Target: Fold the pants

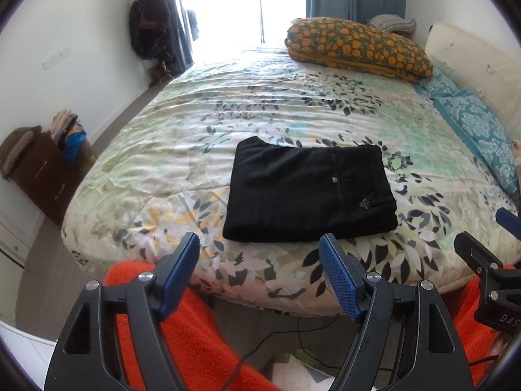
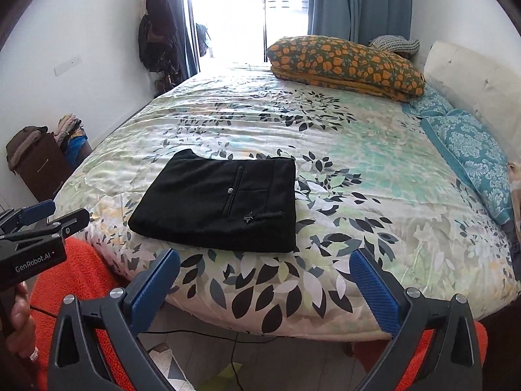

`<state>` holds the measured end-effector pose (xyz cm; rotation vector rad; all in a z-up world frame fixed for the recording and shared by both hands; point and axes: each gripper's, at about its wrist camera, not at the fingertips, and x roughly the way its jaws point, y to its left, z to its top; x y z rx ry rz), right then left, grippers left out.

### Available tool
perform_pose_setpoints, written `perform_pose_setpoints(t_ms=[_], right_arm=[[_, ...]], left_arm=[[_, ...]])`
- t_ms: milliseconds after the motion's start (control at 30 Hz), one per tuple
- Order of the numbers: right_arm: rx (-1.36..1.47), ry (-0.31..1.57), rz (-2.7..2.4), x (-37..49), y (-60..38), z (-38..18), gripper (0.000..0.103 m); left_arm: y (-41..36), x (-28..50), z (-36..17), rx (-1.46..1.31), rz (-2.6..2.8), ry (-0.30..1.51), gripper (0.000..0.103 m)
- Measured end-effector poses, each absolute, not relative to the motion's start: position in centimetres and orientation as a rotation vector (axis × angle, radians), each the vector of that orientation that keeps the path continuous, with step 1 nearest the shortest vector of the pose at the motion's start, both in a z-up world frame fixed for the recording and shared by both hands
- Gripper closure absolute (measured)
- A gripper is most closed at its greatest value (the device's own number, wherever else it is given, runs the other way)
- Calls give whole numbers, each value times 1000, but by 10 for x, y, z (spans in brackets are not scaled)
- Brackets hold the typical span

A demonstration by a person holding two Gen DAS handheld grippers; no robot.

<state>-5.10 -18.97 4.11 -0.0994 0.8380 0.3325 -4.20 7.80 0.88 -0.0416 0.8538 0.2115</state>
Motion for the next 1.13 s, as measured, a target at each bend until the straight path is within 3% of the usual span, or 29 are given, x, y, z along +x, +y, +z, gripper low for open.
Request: perform_pose_setpoints(t_ms=[1133], right_arm=[[-138, 840, 338, -51, -171, 44, 0]], left_arm=[[87, -39, -3, -16, 244, 887, 25]])
